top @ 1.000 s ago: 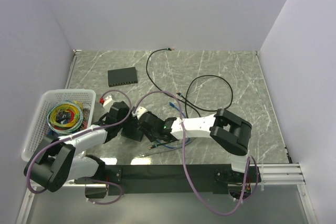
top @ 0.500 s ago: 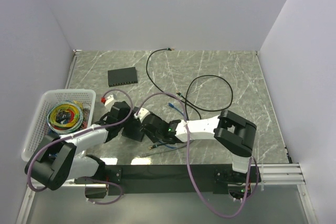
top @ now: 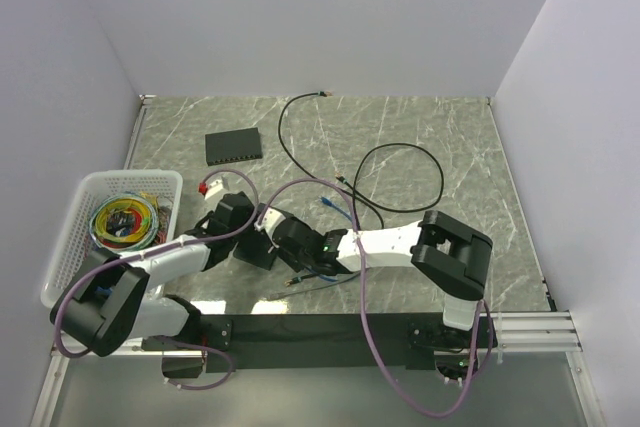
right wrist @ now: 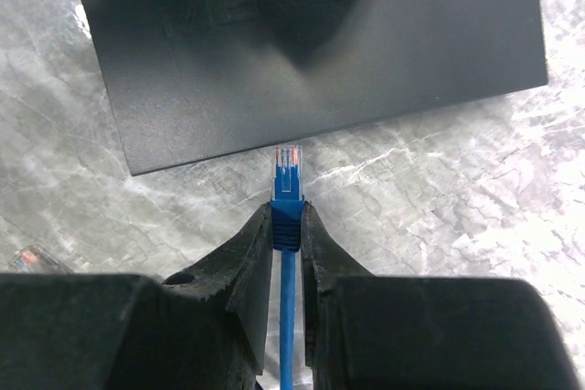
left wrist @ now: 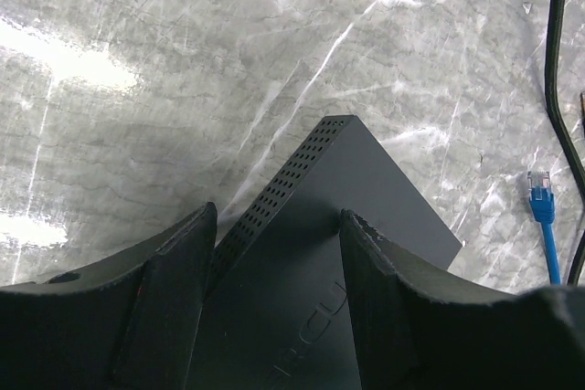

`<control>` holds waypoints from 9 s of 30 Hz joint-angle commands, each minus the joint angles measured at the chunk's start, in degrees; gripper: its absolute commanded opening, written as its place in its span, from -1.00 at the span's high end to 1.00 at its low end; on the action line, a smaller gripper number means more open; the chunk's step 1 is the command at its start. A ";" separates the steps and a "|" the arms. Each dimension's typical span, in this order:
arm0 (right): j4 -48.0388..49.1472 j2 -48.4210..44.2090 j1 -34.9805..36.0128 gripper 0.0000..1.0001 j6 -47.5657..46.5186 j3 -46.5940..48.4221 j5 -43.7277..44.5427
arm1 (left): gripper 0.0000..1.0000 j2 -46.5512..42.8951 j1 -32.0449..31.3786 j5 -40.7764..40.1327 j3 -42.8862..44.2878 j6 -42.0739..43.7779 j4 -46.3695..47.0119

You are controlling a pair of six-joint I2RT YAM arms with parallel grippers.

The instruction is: Insert the plug into the switch port

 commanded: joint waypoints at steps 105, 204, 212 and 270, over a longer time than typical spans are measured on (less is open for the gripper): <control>1.93 -1.59 -4.62 -0.19 -5.15 13.50 -8.59 | -0.42 -20.08 -12.16 -5.70 -5.72 -16.15 -24.59; -26.21 -8.44 -35.94 -0.44 13.48 14.39 16.26 | -0.34 -24.66 -3.29 10.99 5.98 4.77 -20.91; -19.79 -26.98 -18.17 -0.31 15.94 -2.31 11.45 | -0.33 -25.88 -3.20 9.76 5.54 4.25 -22.75; -19.87 -29.98 -0.84 1.00 23.77 -12.25 2.05 | -0.32 -35.02 -3.11 11.16 3.08 4.15 -20.83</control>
